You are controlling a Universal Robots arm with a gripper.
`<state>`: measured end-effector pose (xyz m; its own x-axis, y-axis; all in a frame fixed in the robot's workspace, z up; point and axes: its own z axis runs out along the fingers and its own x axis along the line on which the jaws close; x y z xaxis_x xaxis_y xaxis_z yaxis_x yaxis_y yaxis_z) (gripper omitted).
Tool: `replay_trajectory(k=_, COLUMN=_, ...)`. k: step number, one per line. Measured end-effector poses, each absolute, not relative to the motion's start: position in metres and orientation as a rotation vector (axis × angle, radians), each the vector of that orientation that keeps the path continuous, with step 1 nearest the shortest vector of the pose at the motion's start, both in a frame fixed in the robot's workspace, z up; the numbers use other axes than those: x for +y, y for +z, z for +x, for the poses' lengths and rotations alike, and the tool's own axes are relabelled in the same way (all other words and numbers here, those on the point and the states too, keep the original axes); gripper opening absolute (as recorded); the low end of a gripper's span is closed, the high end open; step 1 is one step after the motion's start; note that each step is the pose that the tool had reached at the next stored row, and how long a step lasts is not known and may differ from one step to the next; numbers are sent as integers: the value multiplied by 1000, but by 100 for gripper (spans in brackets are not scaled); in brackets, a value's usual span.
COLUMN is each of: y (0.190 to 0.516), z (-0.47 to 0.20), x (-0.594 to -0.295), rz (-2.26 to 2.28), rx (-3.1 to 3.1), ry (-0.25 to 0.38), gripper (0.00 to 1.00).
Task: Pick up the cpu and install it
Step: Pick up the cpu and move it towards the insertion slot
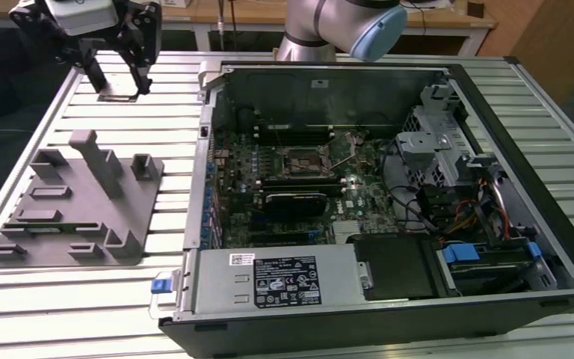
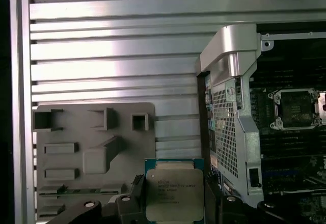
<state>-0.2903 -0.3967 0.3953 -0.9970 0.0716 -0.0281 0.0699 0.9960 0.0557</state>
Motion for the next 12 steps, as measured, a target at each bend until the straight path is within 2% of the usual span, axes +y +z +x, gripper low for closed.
replay_trajectory(k=12, y=395, z=-274, x=-395, rz=110, rx=3108, ry=85, gripper=55)
